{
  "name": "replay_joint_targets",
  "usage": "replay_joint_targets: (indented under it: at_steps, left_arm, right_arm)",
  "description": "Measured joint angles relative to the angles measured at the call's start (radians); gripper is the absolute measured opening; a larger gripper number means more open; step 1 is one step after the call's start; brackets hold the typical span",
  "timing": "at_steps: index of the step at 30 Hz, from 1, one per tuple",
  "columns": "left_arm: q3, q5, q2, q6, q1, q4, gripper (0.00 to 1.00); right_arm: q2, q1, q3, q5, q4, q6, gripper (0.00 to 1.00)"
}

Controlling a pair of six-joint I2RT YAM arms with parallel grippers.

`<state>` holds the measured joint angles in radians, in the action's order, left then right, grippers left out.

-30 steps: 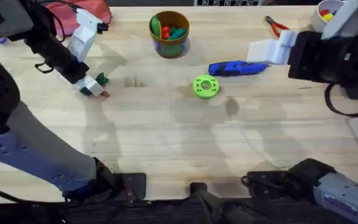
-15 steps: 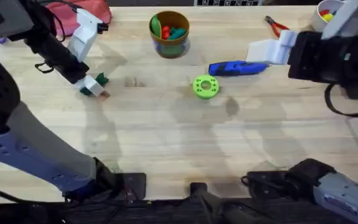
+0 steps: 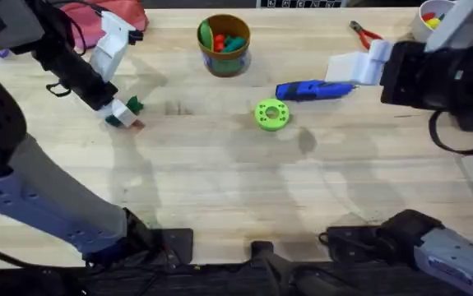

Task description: Pick up the gripper from the table and insert it into the empty holder that is missing its gripper. Then pick up a screw, insert it into the mounting hole, and use the screwdriver to tighten it. Finally, clean up the table by picking up the vegetable and placing it into the bucket.

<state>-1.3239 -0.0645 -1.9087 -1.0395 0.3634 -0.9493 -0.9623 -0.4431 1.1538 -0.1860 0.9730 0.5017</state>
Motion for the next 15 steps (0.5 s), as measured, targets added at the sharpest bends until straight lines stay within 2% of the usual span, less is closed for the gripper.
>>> replay_joint_targets:
  at_steps: [1, 6, 8, 15]
  left_arm:
    - [0.0, 0.0, 0.0, 0.0, 0.0, 0.0, 0.85]
    - [-0.002, -0.004, 0.0, -0.001, 0.0, 0.004, 0.083]
    - [-0.005, -0.005, 0.0, -0.004, 0.0, 0.003, 0.02]
    - [-0.005, -0.007, 0.0, -0.004, 0.0, 0.0, 0.027]
  right_arm:
    - [0.0, 0.0, 0.0, 0.0, 0.0, 0.0, 0.991]
    - [0.0, 0.0, 0.0, 0.0, 0.0, 0.0, 0.991]
    - [0.0, 0.0, 0.0, 0.0, 0.0, 0.0, 0.99]
    - [0.0, 0.0, 0.0, -0.008, 0.0, 0.0, 0.992]
